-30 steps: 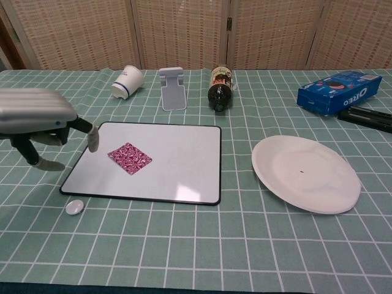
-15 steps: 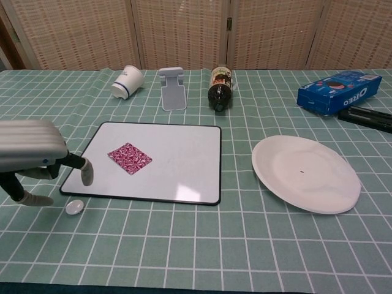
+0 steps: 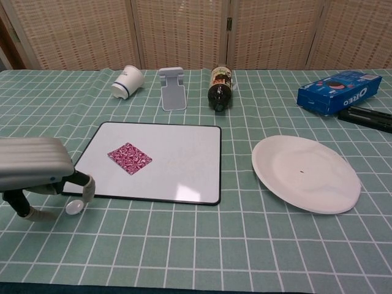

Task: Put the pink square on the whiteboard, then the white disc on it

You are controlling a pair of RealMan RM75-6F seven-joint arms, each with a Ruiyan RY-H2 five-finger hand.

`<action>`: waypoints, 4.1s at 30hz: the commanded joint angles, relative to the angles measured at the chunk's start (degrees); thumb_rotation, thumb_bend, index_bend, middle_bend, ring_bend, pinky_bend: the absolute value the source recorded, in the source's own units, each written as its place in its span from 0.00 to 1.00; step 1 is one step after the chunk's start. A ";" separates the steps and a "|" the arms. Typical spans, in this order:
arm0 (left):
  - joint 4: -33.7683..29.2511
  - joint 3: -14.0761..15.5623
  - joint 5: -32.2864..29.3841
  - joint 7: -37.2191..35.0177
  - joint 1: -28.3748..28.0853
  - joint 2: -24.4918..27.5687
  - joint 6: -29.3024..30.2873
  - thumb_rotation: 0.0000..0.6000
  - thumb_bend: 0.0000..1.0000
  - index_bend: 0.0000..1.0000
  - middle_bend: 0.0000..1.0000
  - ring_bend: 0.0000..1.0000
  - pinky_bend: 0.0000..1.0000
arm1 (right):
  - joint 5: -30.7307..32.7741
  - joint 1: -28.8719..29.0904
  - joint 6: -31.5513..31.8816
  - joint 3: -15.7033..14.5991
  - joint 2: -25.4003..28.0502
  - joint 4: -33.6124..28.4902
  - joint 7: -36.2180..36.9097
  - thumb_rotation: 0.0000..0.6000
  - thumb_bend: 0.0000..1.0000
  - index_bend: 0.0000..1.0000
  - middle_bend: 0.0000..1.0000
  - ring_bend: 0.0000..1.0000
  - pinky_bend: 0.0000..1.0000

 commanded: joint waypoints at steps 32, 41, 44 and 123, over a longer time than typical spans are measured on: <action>2.64 -1.18 -2.41 -0.25 -0.70 -2.49 -2.18 1.00 0.25 0.43 1.00 0.98 1.00 | 0.29 -0.04 -0.22 -0.05 -0.09 0.30 0.27 1.00 0.23 0.27 0.35 0.31 0.36; 3.35 -0.92 -2.43 -0.89 -0.69 -2.67 -2.24 1.00 0.25 0.45 1.00 0.98 1.00 | 0.33 0.04 -0.40 -0.06 -0.12 0.26 0.17 1.00 0.23 0.27 0.35 0.31 0.36; 3.62 -0.91 -2.52 -1.05 -0.73 -2.82 -2.36 1.00 0.25 0.45 1.00 0.98 1.00 | 0.35 0.04 -0.42 -0.06 -0.09 0.23 0.11 1.00 0.23 0.27 0.35 0.31 0.36; 7.64 -15.74 -31.75 10.75 -13.93 -10.92 -17.98 1.00 0.25 0.47 1.00 0.98 1.00 | 1.04 0.08 -0.85 -0.08 0.12 1.14 1.04 1.00 0.23 0.27 0.35 0.31 0.36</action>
